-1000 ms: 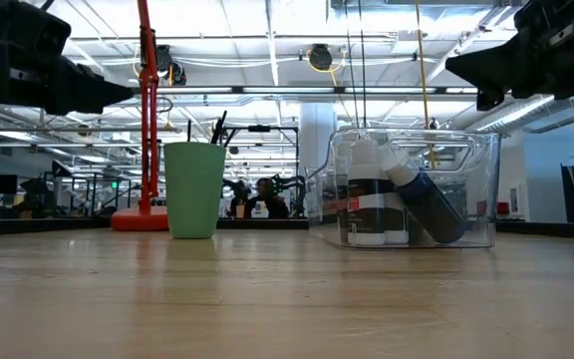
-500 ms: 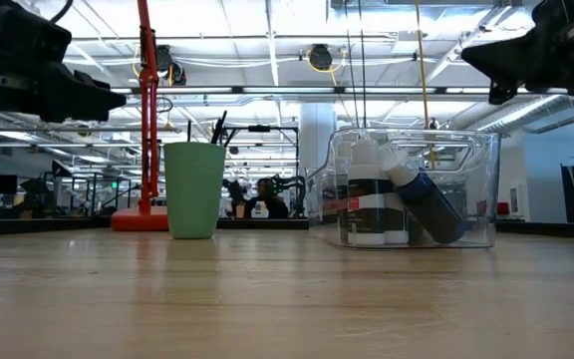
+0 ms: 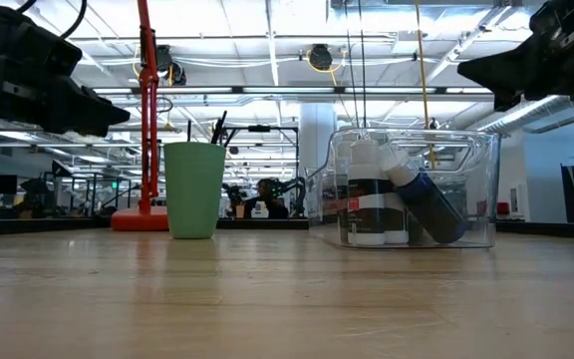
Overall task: Pick & Place Paint Supplies
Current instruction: Return to Home Position
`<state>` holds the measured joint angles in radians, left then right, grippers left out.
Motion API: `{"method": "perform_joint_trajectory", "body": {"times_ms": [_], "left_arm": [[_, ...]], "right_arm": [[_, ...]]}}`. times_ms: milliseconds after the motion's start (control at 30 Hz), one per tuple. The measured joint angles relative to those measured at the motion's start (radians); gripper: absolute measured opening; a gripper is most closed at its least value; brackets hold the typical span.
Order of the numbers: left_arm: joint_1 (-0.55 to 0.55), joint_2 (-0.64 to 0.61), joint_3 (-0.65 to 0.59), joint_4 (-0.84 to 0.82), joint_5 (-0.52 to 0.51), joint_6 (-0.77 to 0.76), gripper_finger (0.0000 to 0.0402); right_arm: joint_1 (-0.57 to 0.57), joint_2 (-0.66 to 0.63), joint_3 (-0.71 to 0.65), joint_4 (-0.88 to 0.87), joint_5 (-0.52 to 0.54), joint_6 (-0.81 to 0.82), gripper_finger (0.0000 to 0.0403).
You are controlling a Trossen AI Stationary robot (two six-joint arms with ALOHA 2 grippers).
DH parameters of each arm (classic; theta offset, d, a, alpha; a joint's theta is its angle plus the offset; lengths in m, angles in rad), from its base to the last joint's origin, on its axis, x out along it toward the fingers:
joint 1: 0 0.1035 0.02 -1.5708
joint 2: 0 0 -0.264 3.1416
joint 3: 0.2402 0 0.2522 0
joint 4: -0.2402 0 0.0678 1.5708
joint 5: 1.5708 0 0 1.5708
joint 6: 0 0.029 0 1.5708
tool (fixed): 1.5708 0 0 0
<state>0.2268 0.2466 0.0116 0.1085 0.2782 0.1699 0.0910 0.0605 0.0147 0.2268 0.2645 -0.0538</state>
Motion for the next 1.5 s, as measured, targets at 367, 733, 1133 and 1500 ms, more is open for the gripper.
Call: {"method": "perform_joint_trajectory", "body": {"times_ms": [367, 733, 1133, 1500], "left_arm": [[0.0, 0.0, 0.0, -0.001, -0.02, -0.102, 0.0012], [0.0, 0.0, 0.0, -0.001, -0.021, -0.098, 0.0008], [0.0, 0.0, 0.0, 0.0, -0.022, -0.097, 0.0023], [0.0, 0.0, 0.0, 0.0, -0.022, -0.097, 0.0002]], "right_arm": [[0.0, 0.006, 0.0, 0.0, -0.003, -0.018, 0.0003], [0.0, 0.006, 0.0, 0.0, -0.004, -0.018, 0.0002], [0.0, 0.006, 0.0, 0.0, -0.004, -0.018, 0.0004], [0.0, 0.006, 0.0, 0.0, -0.004, -0.018, 0.0004]]}}
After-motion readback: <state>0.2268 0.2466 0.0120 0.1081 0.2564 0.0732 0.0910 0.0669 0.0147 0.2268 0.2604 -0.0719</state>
